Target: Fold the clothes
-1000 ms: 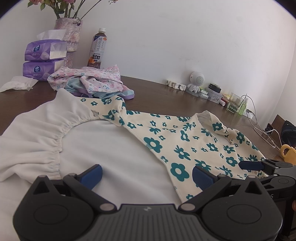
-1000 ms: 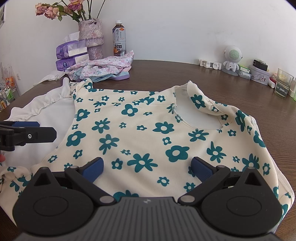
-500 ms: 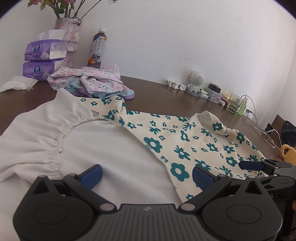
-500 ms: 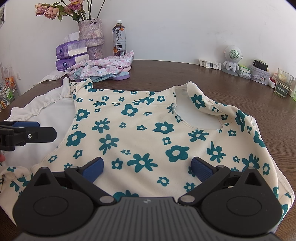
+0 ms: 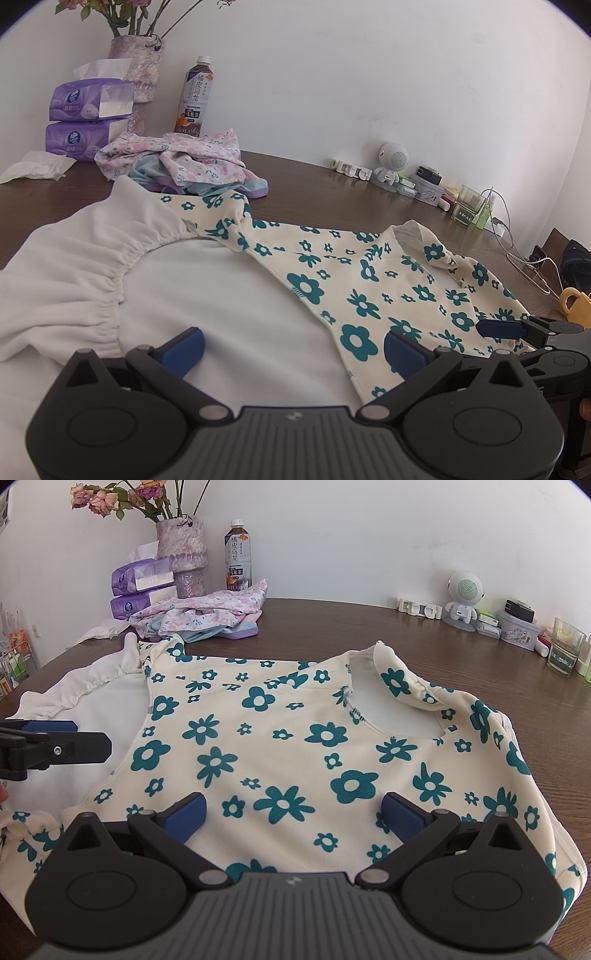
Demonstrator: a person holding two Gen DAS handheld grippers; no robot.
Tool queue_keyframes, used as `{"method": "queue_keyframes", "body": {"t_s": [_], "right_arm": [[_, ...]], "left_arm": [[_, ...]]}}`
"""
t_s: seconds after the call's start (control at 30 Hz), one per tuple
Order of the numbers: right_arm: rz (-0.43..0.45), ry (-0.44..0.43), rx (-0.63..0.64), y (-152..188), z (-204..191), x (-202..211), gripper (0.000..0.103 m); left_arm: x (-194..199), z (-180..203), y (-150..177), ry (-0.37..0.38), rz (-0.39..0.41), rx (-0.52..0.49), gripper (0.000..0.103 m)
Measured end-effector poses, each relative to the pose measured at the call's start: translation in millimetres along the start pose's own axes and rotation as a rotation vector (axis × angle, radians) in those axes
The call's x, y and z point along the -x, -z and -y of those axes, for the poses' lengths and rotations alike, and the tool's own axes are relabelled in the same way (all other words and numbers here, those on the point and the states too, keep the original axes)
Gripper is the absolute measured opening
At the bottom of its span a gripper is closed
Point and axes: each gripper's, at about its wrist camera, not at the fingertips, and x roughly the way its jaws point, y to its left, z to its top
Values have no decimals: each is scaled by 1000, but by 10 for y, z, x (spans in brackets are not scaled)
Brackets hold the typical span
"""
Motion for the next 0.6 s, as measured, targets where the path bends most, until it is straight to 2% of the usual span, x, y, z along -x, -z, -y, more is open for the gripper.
{"method": "queue_keyframes", "body": {"t_s": [0.47, 0.6], "right_arm": [[-1, -21, 20, 10, 26, 12, 102], [-1, -26, 24, 12, 32, 13, 102]], "left_arm": [[4, -21, -15, 8, 0, 18, 103], [-8, 14, -19, -5, -9, -4, 103]]}}
